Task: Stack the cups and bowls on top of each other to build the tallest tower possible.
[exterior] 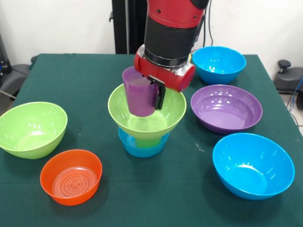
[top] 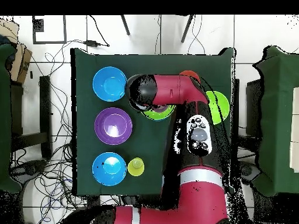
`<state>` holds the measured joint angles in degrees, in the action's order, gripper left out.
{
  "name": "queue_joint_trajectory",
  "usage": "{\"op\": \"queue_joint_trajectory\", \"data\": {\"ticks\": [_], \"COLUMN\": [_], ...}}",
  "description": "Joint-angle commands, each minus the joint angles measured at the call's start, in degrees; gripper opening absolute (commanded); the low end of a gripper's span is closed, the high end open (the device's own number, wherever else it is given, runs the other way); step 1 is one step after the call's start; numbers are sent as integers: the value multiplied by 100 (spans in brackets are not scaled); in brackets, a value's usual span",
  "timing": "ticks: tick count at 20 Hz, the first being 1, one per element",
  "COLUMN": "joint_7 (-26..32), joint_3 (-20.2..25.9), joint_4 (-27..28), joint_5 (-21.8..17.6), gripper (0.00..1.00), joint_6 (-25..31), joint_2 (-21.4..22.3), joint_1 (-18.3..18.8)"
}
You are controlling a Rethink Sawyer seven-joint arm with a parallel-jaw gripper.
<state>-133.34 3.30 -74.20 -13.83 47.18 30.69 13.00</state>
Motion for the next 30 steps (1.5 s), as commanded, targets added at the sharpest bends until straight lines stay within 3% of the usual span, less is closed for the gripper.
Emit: {"op": "queue_joint_trajectory", "data": {"ticks": [1, 8, 30], "joint_7": [-103, -109, -85], "joint_3": [348, 355, 360], "joint_4": [-295, -188, -215], "joint_5": [4, 4, 62], "gripper": [0, 0, 0], "joint_6": [-303, -414, -352], "joint_2": [-381, -498, -284], "joint_1": [-113, -84, -102]}}
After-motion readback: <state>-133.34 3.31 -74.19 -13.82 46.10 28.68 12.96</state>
